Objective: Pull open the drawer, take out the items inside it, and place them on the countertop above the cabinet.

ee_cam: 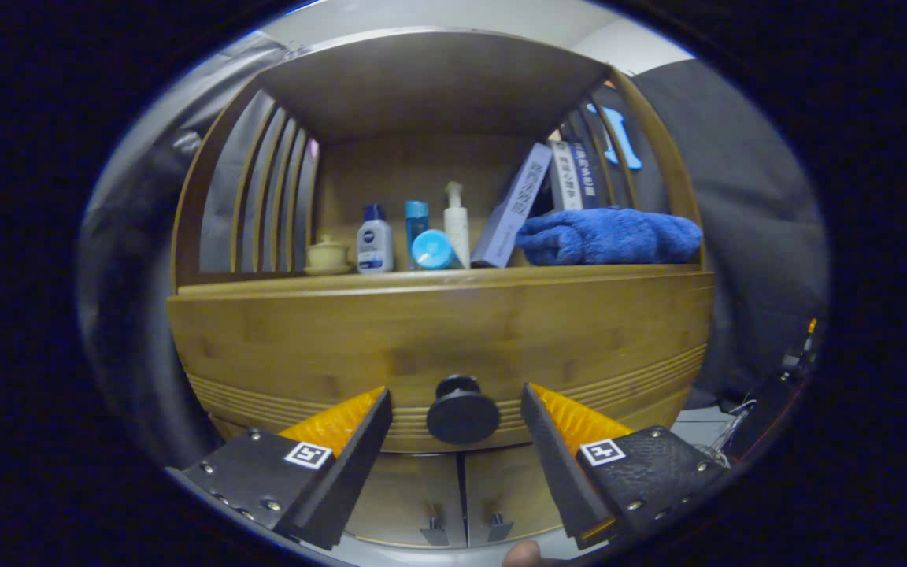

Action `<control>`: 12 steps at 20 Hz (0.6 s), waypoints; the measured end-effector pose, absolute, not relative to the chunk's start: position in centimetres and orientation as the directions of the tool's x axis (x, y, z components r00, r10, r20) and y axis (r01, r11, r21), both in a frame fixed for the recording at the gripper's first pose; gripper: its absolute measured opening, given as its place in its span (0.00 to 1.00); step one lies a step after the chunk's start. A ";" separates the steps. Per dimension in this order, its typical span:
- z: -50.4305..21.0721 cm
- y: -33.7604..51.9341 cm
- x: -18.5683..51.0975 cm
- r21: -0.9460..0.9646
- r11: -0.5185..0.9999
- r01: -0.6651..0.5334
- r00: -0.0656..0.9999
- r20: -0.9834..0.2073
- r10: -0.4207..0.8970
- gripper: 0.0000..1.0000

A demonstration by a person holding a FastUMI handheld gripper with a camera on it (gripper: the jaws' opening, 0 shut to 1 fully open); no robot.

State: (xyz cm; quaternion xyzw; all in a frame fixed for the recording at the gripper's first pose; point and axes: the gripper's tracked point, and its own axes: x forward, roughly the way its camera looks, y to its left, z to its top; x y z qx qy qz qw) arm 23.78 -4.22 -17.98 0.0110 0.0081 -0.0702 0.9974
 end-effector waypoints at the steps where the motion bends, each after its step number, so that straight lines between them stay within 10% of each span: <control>1: -17.3 -4.4 22.9 0.035 0.989 0.141 0.990 -0.021 -0.141 0.99; 12: -3.0 -4.4 11.3 0.022 0.997 0.078 0.996 0.033 -0.079 1.00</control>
